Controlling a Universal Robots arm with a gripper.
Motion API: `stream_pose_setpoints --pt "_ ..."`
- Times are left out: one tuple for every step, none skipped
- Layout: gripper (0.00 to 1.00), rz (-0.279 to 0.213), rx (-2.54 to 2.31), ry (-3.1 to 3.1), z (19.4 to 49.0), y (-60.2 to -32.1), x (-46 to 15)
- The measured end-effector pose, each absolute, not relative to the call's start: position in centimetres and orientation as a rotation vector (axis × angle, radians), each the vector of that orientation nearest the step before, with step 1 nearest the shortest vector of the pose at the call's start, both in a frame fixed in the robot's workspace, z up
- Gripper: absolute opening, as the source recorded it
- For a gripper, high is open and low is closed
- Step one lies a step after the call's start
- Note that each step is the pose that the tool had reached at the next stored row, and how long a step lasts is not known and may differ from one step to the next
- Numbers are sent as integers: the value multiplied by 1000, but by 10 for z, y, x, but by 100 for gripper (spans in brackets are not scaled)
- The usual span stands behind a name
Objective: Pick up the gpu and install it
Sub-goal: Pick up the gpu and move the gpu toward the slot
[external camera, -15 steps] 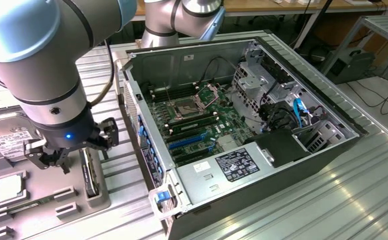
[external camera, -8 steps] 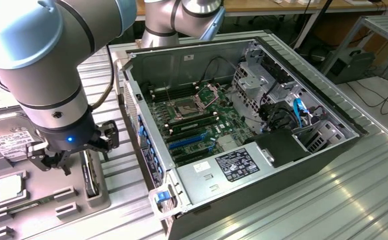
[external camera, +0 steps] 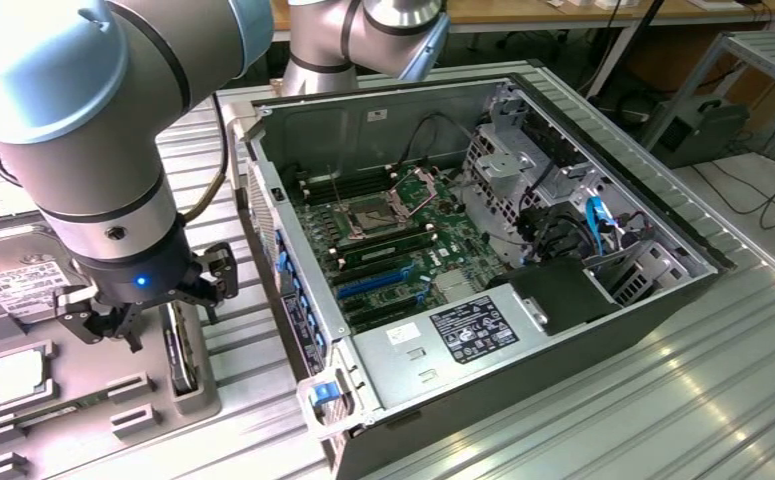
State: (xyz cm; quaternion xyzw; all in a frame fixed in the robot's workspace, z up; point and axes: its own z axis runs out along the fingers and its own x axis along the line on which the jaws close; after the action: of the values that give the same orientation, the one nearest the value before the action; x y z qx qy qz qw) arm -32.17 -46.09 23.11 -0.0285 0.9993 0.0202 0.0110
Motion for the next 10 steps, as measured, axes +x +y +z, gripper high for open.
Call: stream_pose_setpoints --pt "78 63 -89 3118 231 -461 -322" --pt "78 63 -89 3118 231 -461 -322" --pt "78 63 -89 3118 231 -461 -322" --pt "78 63 -89 3118 231 -461 -322" --pt "78 63 -89 3118 231 -461 -322" --pt "78 63 -89 3118 231 -461 -322" --pt "78 63 -89 3118 231 -461 -322" --pt "78 63 -89 3118 231 -461 -322" --pt "78 63 -89 3118 231 -461 -322" --pt "77 63 -89 3118 231 -461 -322"
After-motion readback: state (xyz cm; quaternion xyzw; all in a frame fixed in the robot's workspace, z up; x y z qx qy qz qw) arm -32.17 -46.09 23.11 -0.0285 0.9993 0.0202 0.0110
